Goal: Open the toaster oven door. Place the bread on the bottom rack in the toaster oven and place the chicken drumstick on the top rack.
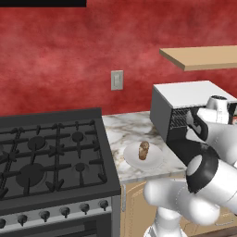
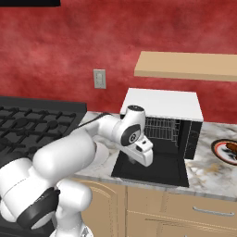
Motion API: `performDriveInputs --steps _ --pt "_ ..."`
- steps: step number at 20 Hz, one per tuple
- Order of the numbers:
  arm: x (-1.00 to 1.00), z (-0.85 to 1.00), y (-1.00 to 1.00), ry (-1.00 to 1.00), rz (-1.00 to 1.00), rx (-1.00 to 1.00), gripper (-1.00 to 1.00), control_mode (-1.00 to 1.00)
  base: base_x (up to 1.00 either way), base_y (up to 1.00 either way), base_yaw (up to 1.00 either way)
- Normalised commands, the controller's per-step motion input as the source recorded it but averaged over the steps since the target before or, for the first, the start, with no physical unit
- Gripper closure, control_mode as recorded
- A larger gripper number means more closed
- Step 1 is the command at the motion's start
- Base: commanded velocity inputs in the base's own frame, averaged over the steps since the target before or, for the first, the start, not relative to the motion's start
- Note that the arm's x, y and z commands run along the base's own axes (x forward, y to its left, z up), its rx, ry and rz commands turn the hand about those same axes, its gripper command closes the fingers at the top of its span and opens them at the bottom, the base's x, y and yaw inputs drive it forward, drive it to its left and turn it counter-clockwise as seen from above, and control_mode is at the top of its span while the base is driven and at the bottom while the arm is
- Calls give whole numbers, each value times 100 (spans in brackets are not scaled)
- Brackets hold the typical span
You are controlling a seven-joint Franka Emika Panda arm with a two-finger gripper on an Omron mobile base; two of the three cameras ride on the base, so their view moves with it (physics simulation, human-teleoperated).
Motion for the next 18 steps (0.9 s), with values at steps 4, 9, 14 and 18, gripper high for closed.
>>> performDriveInputs --steps 4,9,14,18 --pt "1 21 -7 -3 30 0 100 -100 0 0 0" --pt "0 12 -3 -2 25 0 100 -100 0 0 0" --pt "0 11 0 -9 10 -2 -100 -100 0 0 0" --pt "6 16 0 -18 0 0 -100 -100 0 0 0"
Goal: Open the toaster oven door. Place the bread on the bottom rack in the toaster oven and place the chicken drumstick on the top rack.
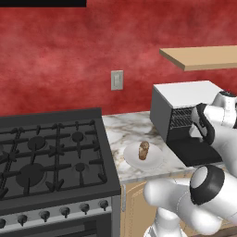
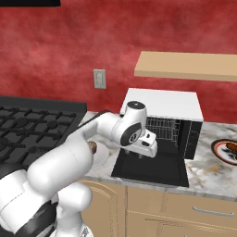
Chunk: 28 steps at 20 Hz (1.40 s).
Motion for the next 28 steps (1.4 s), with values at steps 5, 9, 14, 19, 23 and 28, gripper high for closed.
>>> performDriveInputs --steps 5,9,14,19,23,28 --pt "11 14 -11 -16 1 0 -100 -100 0 0 0" --pt "16 7 -18 -15 12 0 -100 -100 0 0 0" --pt "12 3 -21 -21 21 0 -100 -100 0 0 0" --pt "15 3 -17 -23 18 1 -100 -100 0 0 0" --pt "15 4 -18 -17 19 2 -100 -100 0 0 0" --pt "6 1 -6 -29 14 3 -100 -100 0 0 0"
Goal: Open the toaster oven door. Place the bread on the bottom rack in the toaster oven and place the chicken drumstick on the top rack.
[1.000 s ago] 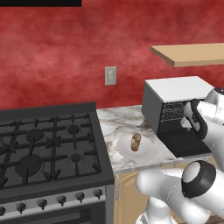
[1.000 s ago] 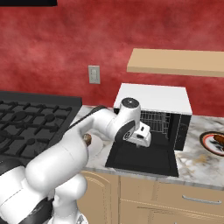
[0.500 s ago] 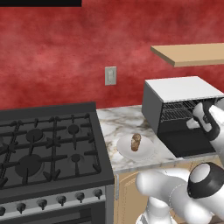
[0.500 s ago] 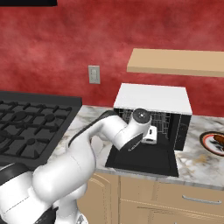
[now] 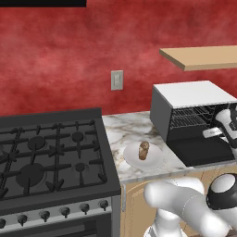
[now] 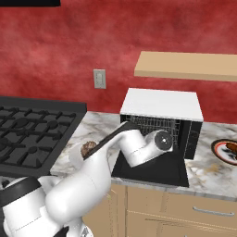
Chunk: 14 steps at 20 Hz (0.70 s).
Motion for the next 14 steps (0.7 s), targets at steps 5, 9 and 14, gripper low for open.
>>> performDriveInputs --steps 5,9,14 --pt "1 0 -5 -36 9 6 -100 -100 0 0 0" --pt "21 -3 -2 -24 3 0 -100 -100 0 0 0" --pt "28 -6 -2 -19 10 0 -100 -100 0 0 0"
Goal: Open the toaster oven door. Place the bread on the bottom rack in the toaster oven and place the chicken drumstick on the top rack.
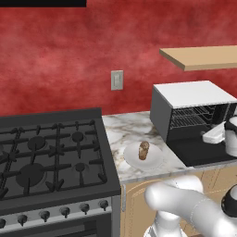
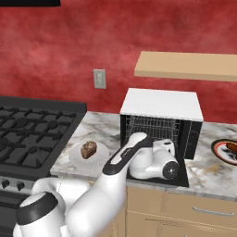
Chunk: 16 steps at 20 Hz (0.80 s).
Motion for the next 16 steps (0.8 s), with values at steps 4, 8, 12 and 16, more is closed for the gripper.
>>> performDriveInputs --steps 4,8,12,16 --pt "26 0 -16 -7 4 0 -100 -100 0 0 0" --pt "18 0 -8 3 2 0 -100 -100 0 0 0" --pt "21 -5 0 11 0 0 -100 -100 0 0 0" --pt "32 -2 0 13 0 0 -100 -100 0 0 0"
